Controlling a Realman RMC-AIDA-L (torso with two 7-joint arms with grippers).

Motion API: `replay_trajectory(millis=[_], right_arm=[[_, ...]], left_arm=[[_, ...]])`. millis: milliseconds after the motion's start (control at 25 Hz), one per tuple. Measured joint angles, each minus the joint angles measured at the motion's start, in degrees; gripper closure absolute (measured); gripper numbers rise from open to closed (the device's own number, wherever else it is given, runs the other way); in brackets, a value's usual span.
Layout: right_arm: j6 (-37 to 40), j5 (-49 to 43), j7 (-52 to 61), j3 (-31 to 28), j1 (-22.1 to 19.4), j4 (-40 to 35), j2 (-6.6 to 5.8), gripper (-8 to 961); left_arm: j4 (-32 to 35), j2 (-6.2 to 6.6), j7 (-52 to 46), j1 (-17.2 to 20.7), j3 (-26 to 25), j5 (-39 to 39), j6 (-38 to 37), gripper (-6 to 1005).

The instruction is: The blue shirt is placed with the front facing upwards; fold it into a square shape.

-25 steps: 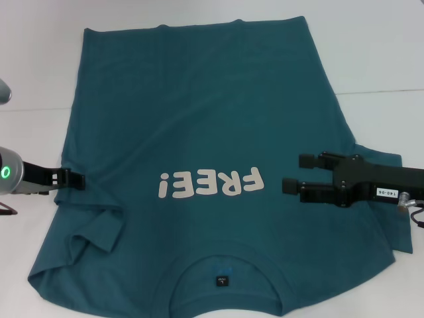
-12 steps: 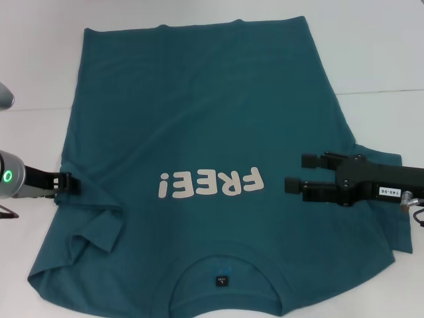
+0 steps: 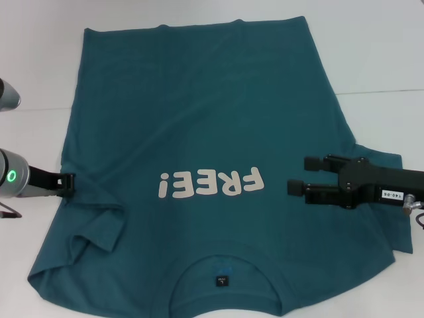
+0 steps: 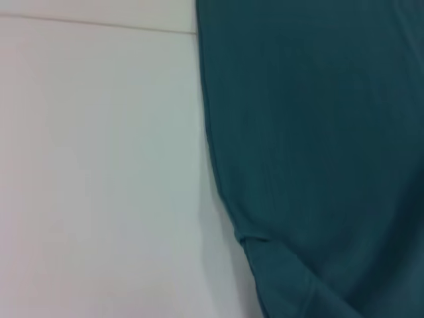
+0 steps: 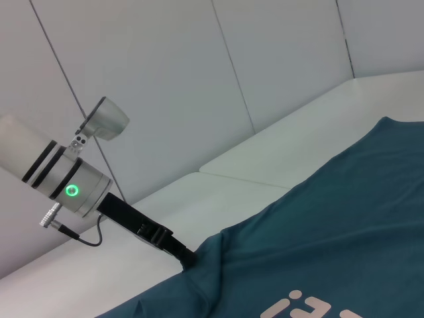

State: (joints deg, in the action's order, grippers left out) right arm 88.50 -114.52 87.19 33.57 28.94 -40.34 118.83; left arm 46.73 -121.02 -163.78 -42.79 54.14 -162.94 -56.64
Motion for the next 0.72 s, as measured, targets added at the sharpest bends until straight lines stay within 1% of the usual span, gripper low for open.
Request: replay_trajectory(millis=[160, 400, 600, 720], right_arm=[[0.25, 0.00, 0.00, 0.00, -0.04, 0.00, 0.01, 35], [0.47, 0.00, 0.00, 0.00, -0.03, 0.00, 0.09, 35], [0.52, 0.00, 0.00, 0.00, -0.09, 0.00, 0.09, 35], [0.53, 0.00, 0.00, 0.00, -0.10, 0.00, 0.09, 35]], left_arm=[[0.52, -0.06, 0.21, -0.23, 0.00, 0.00, 0.05, 819], [0.58, -0.40, 0.99, -0.97, 0.00, 0.75, -0.05, 966], [0.58, -0.44, 1.69, -1.78, 0.00, 2.77, 0.06, 963], [0.17, -0.49, 2.07, -3.10, 0.00, 4.01, 0.71, 964]])
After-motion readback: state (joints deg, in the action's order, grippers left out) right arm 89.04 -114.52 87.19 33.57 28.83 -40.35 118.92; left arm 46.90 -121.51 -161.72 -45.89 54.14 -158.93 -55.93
